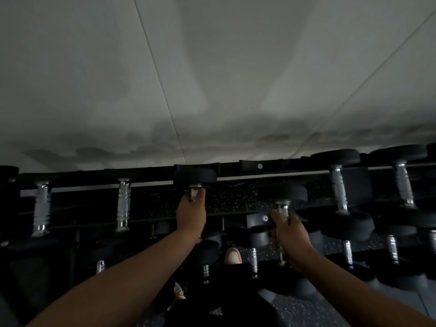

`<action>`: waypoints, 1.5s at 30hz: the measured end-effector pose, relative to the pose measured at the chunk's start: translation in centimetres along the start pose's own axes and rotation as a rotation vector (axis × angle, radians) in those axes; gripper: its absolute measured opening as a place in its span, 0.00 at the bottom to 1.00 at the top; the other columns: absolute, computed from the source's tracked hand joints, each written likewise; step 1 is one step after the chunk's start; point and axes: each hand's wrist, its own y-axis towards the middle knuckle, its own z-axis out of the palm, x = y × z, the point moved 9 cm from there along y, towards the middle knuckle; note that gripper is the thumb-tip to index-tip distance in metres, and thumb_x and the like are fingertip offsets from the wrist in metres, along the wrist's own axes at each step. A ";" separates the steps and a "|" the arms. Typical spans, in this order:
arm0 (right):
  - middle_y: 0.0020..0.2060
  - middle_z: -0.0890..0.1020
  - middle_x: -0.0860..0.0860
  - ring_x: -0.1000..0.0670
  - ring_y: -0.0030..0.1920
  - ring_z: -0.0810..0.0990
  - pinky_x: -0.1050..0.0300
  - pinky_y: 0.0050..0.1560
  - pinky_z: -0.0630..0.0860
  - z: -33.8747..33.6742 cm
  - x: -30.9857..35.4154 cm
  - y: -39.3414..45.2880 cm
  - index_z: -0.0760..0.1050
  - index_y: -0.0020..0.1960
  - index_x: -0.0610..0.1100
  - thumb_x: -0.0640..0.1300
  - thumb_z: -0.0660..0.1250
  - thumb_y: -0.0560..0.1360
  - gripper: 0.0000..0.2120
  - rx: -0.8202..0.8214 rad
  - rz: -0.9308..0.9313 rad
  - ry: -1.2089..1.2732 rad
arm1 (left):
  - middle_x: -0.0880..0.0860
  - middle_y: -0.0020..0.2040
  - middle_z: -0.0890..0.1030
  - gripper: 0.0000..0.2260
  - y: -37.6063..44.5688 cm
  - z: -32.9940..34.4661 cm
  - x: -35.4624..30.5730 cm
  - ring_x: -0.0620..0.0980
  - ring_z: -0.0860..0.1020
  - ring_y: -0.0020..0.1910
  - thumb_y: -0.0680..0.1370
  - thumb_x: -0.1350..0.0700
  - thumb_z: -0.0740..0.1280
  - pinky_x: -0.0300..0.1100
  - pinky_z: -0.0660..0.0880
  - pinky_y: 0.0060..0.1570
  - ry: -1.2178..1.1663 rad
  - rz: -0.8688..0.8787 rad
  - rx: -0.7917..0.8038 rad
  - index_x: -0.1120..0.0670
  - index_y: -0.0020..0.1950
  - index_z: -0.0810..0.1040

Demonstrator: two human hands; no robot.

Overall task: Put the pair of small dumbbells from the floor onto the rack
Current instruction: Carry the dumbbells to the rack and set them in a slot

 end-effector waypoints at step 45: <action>0.33 0.79 0.46 0.48 0.28 0.77 0.51 0.31 0.75 4.8 3.0 13.4 0.67 0.44 0.53 0.61 0.66 0.74 0.14 0.111 -0.097 -0.133 | 0.61 0.54 0.80 0.25 5.0 2.5 -0.9 0.65 0.79 0.52 0.80 0.38 0.56 0.51 0.74 0.49 0.381 0.085 -0.133 0.55 0.68 0.67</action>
